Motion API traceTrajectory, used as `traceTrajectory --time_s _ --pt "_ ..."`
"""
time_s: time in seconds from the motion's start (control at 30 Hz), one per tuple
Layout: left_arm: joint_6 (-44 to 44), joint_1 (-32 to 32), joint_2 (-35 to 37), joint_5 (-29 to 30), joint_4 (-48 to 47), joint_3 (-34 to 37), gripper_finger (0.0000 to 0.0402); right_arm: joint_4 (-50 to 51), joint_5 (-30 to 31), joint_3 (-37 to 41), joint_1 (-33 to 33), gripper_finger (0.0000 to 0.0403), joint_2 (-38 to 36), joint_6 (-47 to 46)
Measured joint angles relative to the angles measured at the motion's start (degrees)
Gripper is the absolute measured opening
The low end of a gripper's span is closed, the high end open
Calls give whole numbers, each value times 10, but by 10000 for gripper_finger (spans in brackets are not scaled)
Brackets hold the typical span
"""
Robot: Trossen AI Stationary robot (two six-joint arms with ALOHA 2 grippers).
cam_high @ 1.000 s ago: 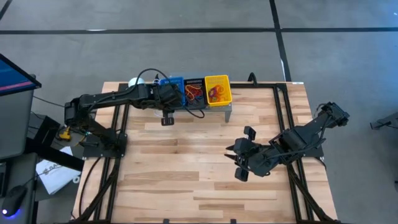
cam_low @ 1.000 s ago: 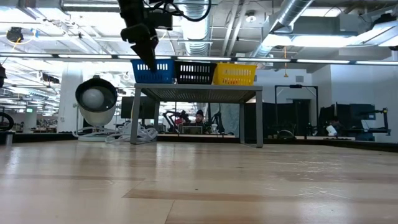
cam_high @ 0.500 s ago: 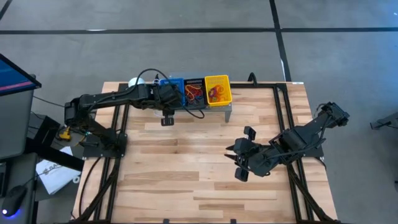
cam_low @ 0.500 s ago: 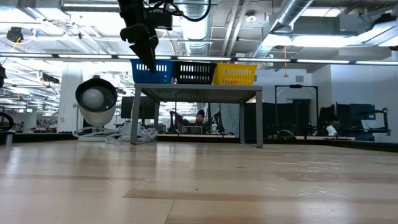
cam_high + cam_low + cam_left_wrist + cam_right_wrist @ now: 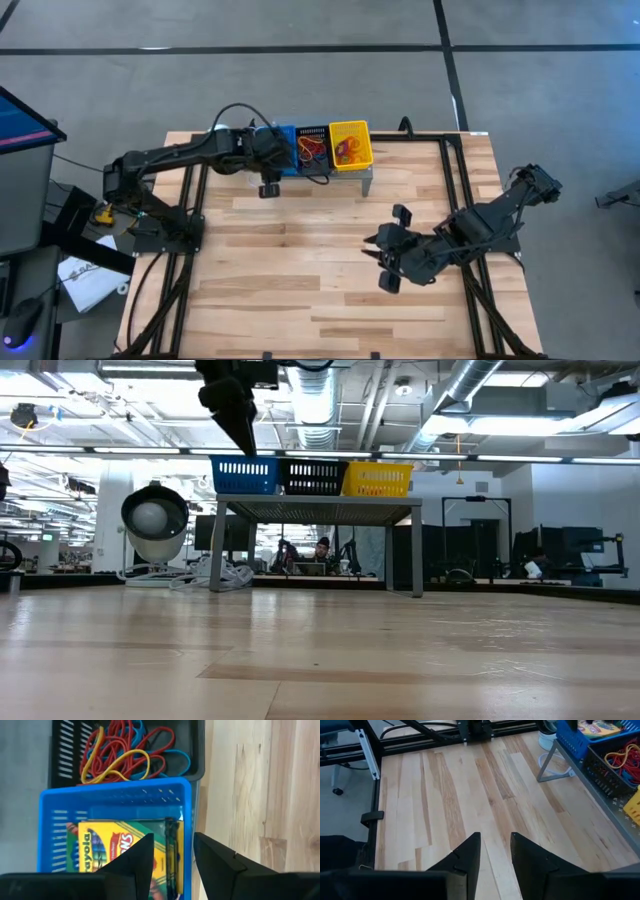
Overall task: Pick & Place Office Desk Supplies
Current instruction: Return to Home Position
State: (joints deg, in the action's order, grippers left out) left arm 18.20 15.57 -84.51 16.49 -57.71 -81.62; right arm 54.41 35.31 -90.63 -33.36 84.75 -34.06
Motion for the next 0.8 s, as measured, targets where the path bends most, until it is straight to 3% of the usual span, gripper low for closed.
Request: traceTrajectory --time_s 0.27,0.4,0.8 --pt "0 0 0 0 -60 -56 139 1 -3 0 0 103 0 -9" --pt "-12 0 21 -13 -77 -87 139 8 38 0 0 103 -7 -6" --pt "-146 -29 278 -155 -46 -89 132 17 70 0 -3 103 -171 41"
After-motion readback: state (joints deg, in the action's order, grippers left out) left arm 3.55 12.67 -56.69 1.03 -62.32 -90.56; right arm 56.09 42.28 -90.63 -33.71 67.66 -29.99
